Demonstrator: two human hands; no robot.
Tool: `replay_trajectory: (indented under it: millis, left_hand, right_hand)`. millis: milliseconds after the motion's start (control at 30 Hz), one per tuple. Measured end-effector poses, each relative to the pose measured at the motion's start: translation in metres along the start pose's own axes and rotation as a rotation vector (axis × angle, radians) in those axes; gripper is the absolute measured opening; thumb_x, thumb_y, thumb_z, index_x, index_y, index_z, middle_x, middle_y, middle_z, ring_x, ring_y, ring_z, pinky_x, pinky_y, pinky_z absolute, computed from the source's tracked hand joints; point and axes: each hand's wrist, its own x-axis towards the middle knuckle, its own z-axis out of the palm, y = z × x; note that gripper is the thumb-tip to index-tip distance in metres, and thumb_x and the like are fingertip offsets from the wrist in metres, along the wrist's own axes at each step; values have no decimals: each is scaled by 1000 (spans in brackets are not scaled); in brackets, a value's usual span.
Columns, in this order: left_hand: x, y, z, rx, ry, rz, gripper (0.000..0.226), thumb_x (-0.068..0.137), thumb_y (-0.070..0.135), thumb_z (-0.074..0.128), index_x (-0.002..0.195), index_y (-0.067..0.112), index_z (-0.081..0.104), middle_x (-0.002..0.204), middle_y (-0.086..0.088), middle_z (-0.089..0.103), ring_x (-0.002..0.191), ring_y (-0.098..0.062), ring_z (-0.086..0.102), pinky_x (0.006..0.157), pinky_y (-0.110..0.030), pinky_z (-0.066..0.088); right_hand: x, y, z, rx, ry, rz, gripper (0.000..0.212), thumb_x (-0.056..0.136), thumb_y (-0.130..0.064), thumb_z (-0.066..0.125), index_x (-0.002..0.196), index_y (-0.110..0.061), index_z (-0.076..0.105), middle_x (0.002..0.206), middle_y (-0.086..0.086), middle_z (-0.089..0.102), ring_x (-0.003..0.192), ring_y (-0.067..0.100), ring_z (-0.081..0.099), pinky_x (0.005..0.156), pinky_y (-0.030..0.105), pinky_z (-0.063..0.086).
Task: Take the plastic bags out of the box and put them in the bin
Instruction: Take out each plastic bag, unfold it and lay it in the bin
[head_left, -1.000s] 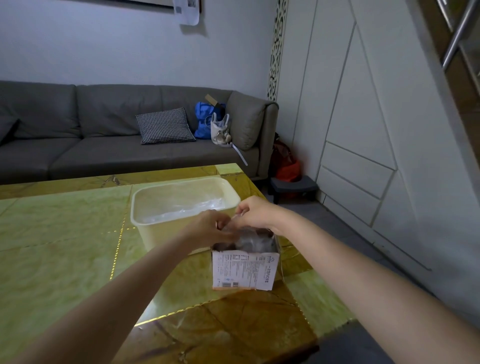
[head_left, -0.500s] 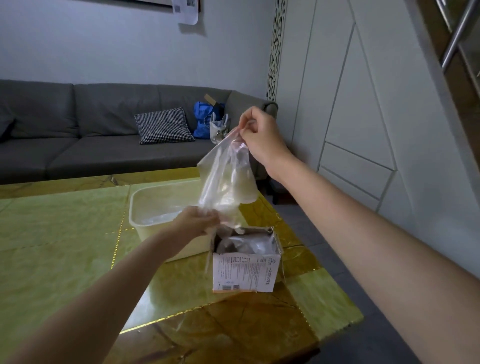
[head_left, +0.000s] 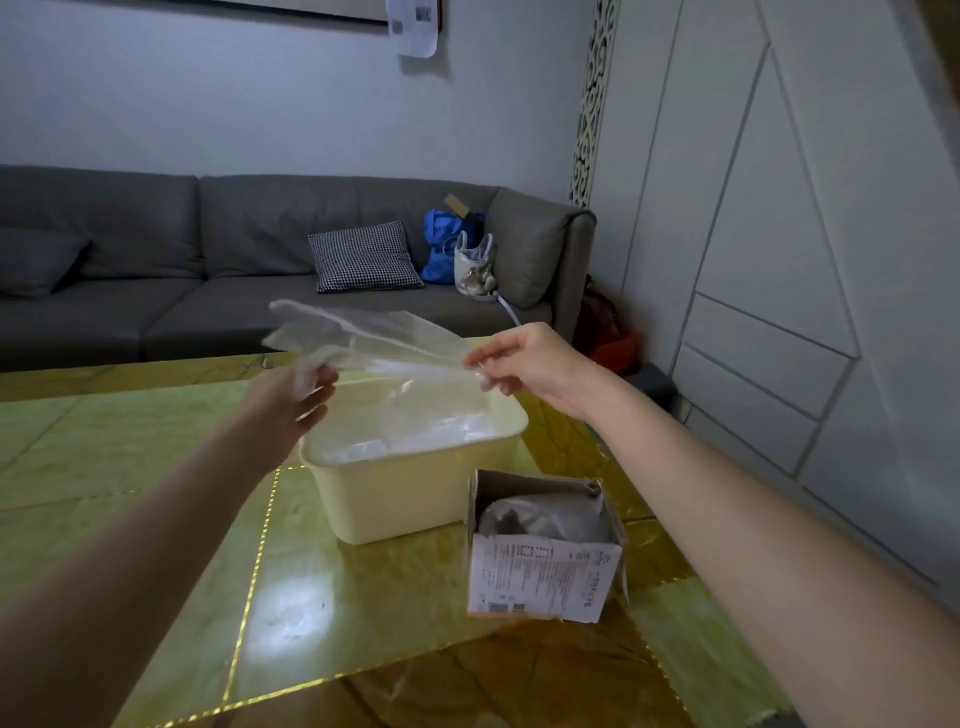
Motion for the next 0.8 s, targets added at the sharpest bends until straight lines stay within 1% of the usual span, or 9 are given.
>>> replay_trajectory:
  millis: [133, 233, 300, 333, 400, 467, 533, 667, 800]
  left_hand:
    - [18, -8, -5, 375, 319, 59, 12, 91, 15, 50, 94, 6, 57, 94, -12, 54, 88, -25, 50, 75, -32, 38]
    - [25, -6, 1, 666, 527, 182, 33, 86, 24, 55, 110, 2, 54, 118, -21, 51, 110, -37, 47, 91, -43, 39]
    - [23, 0, 10, 758, 584, 386, 32, 87, 19, 53, 114, 4, 52, 124, -21, 48, 116, -36, 42, 98, -42, 34]
    - [22, 2, 16, 840, 526, 551, 28, 88, 15, 53, 114, 4, 54, 123, -19, 50, 116, -34, 43, 98, -40, 33]
    - [20, -2, 29, 1006, 197, 819, 25, 89, 11, 54, 114, 7, 59, 122, -13, 57, 116, -29, 47, 97, -35, 34]
    - [18, -11, 40, 1215, -231, 761, 33, 91, 17, 56, 123, 13, 56, 132, -6, 53, 122, -23, 47, 102, -33, 34]
    - [22, -25, 46, 1495, -467, 516, 44, 91, 26, 55, 133, 23, 46, 145, -2, 40, 131, -22, 39, 108, -35, 31]
    - [31, -35, 49, 1536, -558, 195, 37, 95, 18, 46, 131, 27, 50, 143, -1, 43, 125, -19, 46, 102, -28, 36]
    - [36, -30, 47, 1627, -560, 147, 44, 93, 13, 48, 135, 26, 46, 145, -2, 38, 127, -22, 43, 102, -27, 35]
  right_hand:
    - [19, 18, 19, -170, 91, 41, 33, 88, 12, 50, 117, 1, 61, 109, 12, 62, 60, 10, 57, 51, 19, 43]
    - [28, 28, 28, -285, 96, 67, 44, 86, 13, 50, 127, -4, 56, 131, 9, 53, 55, 6, 53, 51, 17, 43]
    - [31, 33, 30, -342, 77, 76, 47, 88, 11, 48, 131, -6, 53, 136, 7, 49, 55, 4, 52, 49, 14, 42]
    - [32, 34, 31, -376, 59, 79, 47, 89, 10, 47, 132, -7, 52, 137, 7, 48, 57, 4, 53, 49, 13, 42]
    - [33, 37, 32, -452, 22, 70, 46, 91, 9, 46, 134, -7, 50, 139, 7, 46, 64, 8, 55, 50, 13, 39]
    - [34, 37, 33, -510, -16, 58, 48, 91, 9, 45, 136, -7, 48, 141, 8, 45, 77, 14, 57, 52, 14, 39]
    - [34, 37, 33, -556, -52, 51, 51, 91, 9, 45, 139, -9, 45, 142, 7, 44, 90, 18, 58, 57, 17, 42]
    - [38, 39, 31, -759, -85, 34, 55, 91, 6, 47, 143, -10, 38, 150, 8, 27, 130, 26, 41, 89, 28, 42]
    - [39, 35, 33, -817, 26, -69, 51, 89, 8, 47, 137, -9, 44, 141, 6, 30, 121, 24, 44, 83, 28, 42]
